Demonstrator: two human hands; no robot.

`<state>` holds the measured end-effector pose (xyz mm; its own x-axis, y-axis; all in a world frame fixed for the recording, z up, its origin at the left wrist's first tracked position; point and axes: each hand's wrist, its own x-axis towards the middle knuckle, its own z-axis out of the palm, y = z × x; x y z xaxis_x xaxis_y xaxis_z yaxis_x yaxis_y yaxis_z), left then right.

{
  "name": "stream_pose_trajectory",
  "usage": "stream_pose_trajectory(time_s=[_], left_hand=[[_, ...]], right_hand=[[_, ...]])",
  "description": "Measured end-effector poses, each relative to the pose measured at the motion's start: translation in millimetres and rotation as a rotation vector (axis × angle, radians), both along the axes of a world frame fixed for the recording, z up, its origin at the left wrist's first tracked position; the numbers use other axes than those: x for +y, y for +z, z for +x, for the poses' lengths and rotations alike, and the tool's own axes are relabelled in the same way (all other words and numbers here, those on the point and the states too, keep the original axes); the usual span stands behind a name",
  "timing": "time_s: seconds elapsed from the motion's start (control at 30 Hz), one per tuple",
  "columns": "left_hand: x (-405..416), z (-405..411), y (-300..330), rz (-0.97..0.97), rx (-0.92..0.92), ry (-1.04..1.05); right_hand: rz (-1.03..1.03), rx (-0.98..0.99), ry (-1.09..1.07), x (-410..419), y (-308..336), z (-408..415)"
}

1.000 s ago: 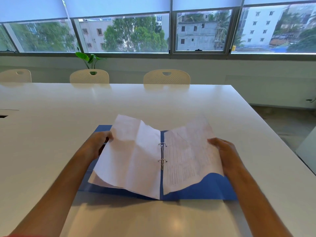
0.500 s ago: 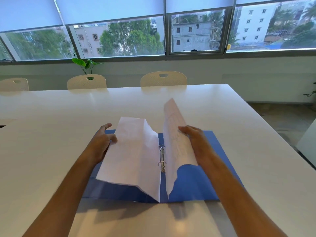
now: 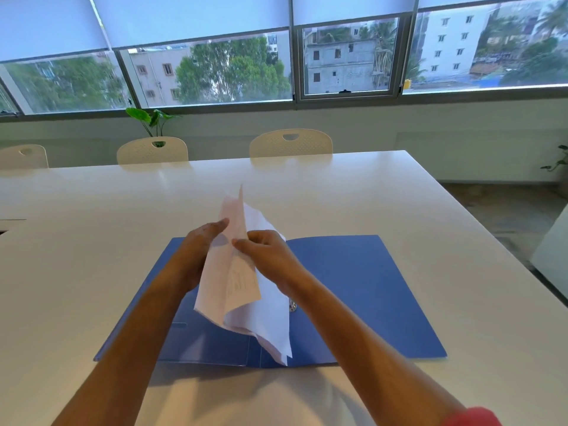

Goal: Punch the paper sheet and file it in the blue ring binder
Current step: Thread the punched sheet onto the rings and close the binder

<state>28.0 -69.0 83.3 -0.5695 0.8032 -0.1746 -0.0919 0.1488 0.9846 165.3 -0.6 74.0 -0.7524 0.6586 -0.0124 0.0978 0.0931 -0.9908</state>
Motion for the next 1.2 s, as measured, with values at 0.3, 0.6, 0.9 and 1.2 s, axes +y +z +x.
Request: stream_pose_trajectory(time_s=[0.3,0.6,0.9,1.2], left_hand=[[-3.0,22.4,-1.3,0.088,0.037,-0.07],[17.7,81.2,-23.3,0.192,0.531,-0.385],[40.6,70.8,-65.4,-0.09,0.836,-0.298],[39.5,56.3,-102.1,-0.203,0.752,-0.283]], right_hand=[[-0.166,0.001,-0.049,11.8,21.8,23.6],[-0.055,-0.173,-0.149,58.6,40.5,85.1],[0.075,-0.48,-0.31,104.0,-7.0,131.0],[0.009,-0.464,-0.444,120.7,-39.8,163.8]])
